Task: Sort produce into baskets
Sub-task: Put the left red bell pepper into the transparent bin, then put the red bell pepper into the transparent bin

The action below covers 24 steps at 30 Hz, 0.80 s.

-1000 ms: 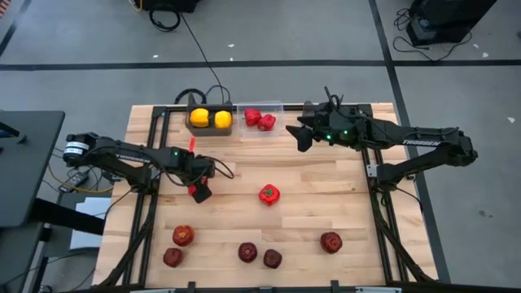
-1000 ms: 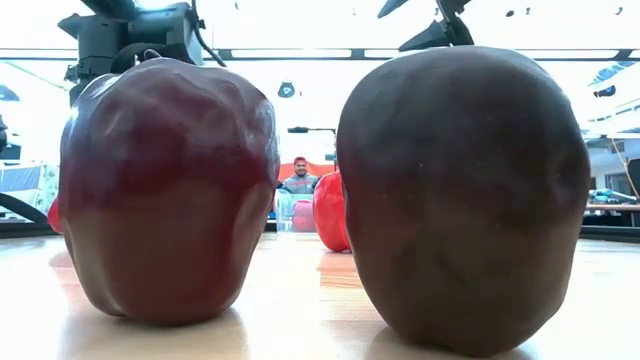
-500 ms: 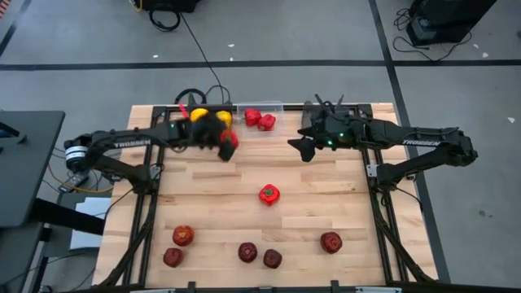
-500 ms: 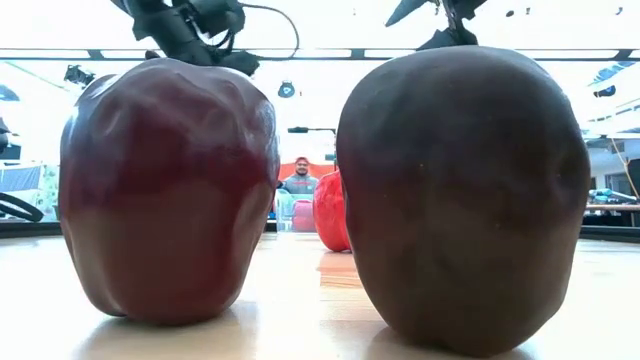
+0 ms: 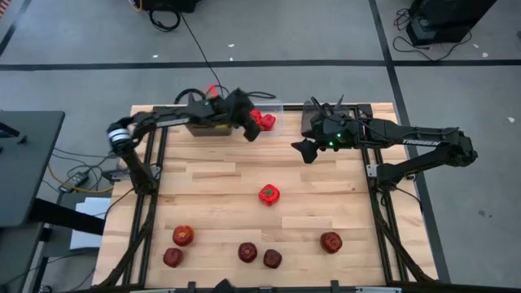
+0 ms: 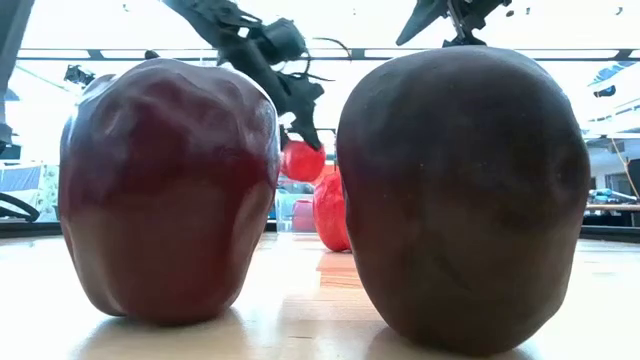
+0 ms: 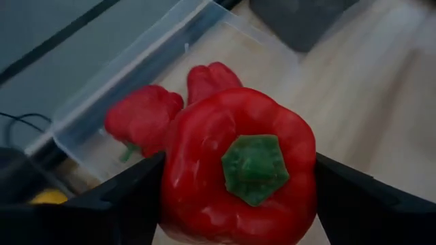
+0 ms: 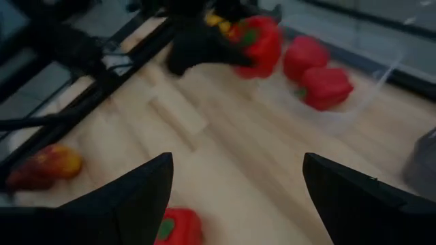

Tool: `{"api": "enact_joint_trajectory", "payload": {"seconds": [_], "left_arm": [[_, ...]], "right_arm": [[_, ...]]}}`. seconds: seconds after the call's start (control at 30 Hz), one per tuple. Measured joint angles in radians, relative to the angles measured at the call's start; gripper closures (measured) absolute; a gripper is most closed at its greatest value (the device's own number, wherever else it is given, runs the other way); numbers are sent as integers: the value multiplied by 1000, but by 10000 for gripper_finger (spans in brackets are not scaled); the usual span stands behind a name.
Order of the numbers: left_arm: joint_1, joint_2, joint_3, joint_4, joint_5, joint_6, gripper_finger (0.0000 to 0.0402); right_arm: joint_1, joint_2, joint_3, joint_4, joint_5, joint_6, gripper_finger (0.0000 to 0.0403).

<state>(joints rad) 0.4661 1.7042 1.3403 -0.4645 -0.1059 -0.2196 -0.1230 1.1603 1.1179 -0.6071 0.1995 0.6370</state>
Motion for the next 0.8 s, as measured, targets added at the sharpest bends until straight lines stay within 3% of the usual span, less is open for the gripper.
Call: {"api": "enact_joint_trajectory", "payload": {"seconds": [0.23,0.37,0.63,0.8], "left_arm": [[22,221,220,-189,-16,118,46],[36,285,272,-261,-21,142,21],[54,278,286,-313,-44,166,8],[51,266,367,-422,-70,301,7]], "right_arm": [[10,-5,0,5,-70,43,66],[21,-5,0,5,-68,44,66],[20,-5,0,4,-63,49,66],[17,-5,0,15,-61,55,66]]}}
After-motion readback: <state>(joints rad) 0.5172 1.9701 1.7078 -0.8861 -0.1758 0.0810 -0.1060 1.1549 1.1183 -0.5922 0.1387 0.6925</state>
